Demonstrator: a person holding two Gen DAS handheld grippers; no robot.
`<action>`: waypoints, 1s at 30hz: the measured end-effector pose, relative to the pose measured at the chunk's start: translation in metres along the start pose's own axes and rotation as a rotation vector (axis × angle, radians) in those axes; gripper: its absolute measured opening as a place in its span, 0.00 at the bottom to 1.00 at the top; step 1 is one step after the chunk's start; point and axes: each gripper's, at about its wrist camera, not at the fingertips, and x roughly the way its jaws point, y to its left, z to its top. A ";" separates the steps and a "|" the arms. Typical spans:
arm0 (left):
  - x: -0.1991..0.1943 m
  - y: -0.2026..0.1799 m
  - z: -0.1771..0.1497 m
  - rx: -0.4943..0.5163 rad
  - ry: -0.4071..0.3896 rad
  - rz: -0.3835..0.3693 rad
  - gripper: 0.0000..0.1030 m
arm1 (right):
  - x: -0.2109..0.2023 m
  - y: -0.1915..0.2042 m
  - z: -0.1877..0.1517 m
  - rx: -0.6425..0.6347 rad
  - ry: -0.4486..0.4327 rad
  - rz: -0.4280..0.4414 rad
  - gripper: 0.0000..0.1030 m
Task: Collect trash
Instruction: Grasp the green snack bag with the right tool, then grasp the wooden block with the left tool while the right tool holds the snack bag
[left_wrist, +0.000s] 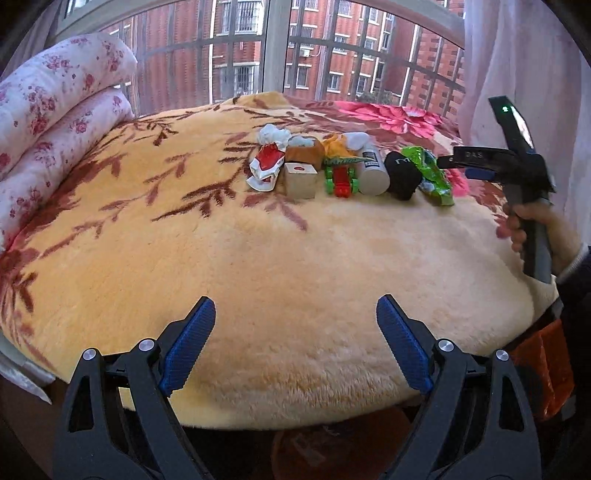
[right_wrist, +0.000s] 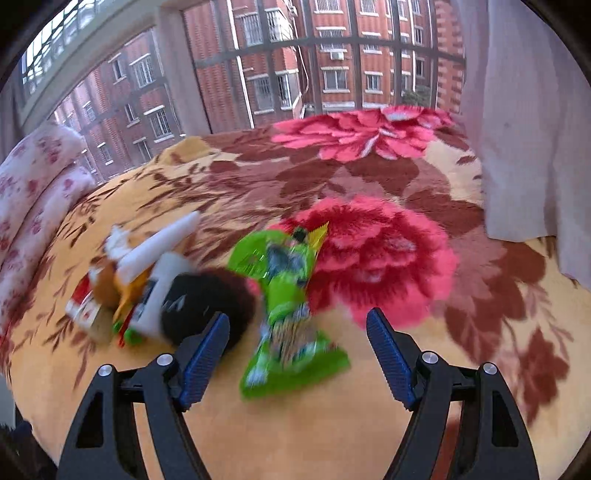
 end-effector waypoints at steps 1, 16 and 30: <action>0.002 0.000 0.002 -0.004 0.002 0.001 0.84 | 0.009 0.000 0.005 0.001 0.014 -0.004 0.73; 0.062 -0.010 0.061 -0.050 0.062 -0.078 0.84 | -0.039 -0.002 -0.031 0.102 -0.094 0.152 0.21; 0.143 0.012 0.117 -0.180 0.138 -0.239 0.84 | -0.107 -0.009 -0.143 0.139 -0.166 0.228 0.23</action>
